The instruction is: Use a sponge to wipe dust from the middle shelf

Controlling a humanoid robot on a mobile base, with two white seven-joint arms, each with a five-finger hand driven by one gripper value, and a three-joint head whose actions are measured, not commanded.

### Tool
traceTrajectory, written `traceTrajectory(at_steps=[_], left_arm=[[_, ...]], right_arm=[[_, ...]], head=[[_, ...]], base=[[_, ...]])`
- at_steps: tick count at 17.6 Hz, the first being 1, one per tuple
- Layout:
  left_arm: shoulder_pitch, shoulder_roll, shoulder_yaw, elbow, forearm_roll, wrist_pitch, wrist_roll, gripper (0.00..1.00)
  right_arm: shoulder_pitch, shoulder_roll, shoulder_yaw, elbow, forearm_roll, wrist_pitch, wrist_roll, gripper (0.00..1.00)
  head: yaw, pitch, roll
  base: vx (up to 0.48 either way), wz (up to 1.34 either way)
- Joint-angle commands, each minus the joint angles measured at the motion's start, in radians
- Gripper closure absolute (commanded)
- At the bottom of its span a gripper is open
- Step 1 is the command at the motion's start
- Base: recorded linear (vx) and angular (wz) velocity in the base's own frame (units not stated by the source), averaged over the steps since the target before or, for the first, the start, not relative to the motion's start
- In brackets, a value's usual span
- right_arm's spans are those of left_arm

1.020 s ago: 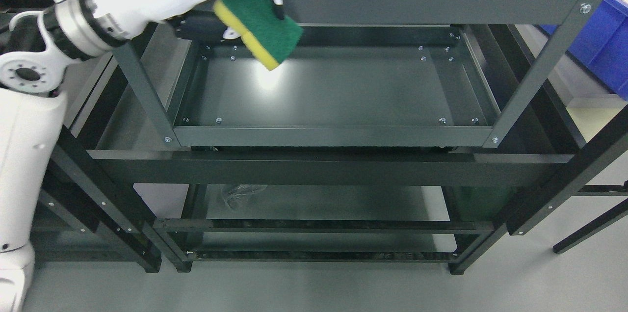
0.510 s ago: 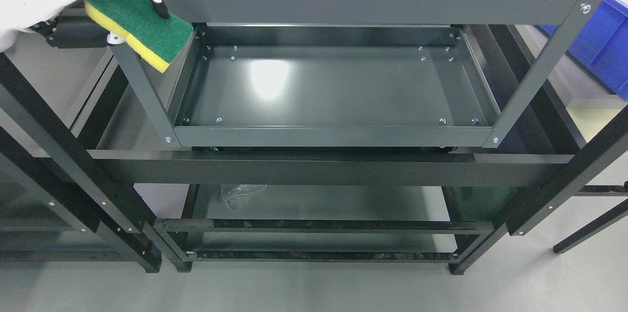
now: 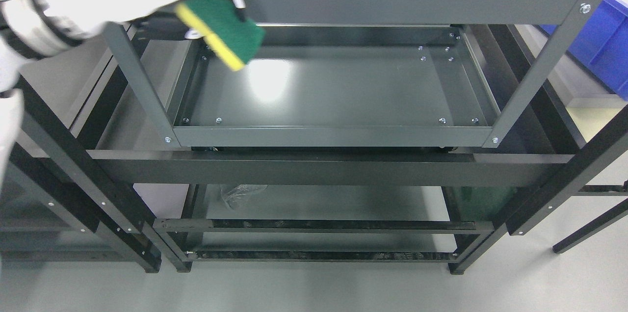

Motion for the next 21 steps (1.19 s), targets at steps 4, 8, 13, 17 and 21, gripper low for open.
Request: traceTrajectory(at_steps=[4,8,13,17,21], left_arm=[[-0.113,-0.486,-0.289,0.209,-0.276,-0.004,0.1,0.98],[-0.113,-0.486,-0.361,0.232,-0.276,0.013,0.197,0.97],[-0.108,-0.486,-0.362,0.239,-0.257,0.051,0.309,0.97],[-0.076,-0.486,-0.387,0.25,-0.176,0.085,0.334,0.96],[0.205,-0.486,-0.33,0.224,-0.054,0.087,0.336,0.96]], right_arm=[[0.0,-0.017,0.001,-0.017,0.0,0.001,0.0,0.0],[0.0,-0.017,0.001,-0.017,0.0,0.001,0.0,0.0],[0.0,-0.017,0.0,-0.017,0.0,0.001,0.0,0.0],[0.0,-0.017,0.0,-0.017,0.0,0.001,0.0,0.0],[0.0,-0.017,0.0,-0.017,0.0,0.001,0.0,0.0]], head=[[0.0,0.0,0.0],[0.0,0.0,0.0],[0.0,0.0,0.0],[0.0,0.0,0.0],[0.0,0.0,0.0]], base=[[0.0,0.0],[0.0,0.0],[0.0,0.0],[0.0,0.0],[0.0,0.0]])
